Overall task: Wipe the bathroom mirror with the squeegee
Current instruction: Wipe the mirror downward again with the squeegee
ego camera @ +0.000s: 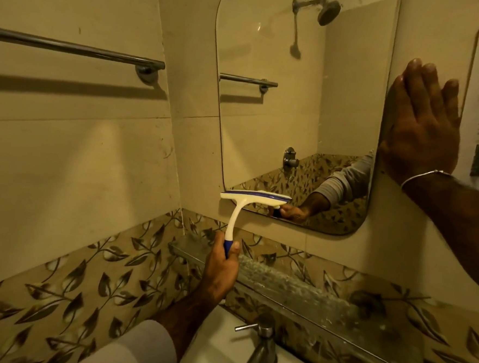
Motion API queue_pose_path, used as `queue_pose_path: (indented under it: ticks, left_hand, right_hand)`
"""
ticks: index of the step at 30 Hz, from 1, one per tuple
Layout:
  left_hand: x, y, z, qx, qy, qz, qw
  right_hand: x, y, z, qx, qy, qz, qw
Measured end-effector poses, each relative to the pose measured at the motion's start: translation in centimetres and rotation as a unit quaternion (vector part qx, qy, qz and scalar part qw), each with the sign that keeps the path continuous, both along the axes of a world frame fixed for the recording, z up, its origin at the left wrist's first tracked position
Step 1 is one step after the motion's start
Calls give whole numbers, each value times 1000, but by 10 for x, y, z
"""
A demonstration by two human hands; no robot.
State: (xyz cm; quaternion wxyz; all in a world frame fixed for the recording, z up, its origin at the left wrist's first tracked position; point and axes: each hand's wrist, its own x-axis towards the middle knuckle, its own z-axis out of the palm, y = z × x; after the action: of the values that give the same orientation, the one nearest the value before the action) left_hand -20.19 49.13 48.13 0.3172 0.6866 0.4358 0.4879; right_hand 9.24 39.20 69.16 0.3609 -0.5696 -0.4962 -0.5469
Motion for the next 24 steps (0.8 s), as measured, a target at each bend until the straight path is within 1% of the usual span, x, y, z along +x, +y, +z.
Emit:
queue_pose_path:
  ticks: [7,11,13,14,16,18,20,24]
  left_hand:
    - [-10,-6,-13,-17,44,1,999]
    - [-20,-5,-30,-59,90,-2,994]
    - [-23,-5,-39,-55,109,11,992]
    - [-23,-7,-41,-44,107,23,993]
    - [-22,-12,-35,-15,68,46,996]
    - [-19,-13,-16,8,7,50,999]
    - [-12,-10,21,37,-42,42,998]
    - [12,0,129,129,-101,18,986]
  right_hand:
    - [1,0,0,5,3,2,1000]
    - [3,1,1,2,-3,-3,1000]
    - [3,1,2,3,-2,-2,1000]
    - [4,0,2,6,-4,0,1000]
    - [4,1,2,8,-7,0,1000]
    - [5,2,2,12,-13,-7,1000]
    - [6,4,3,19,-18,-12,1000]
    - [6,6,2,20,-26,-26,999]
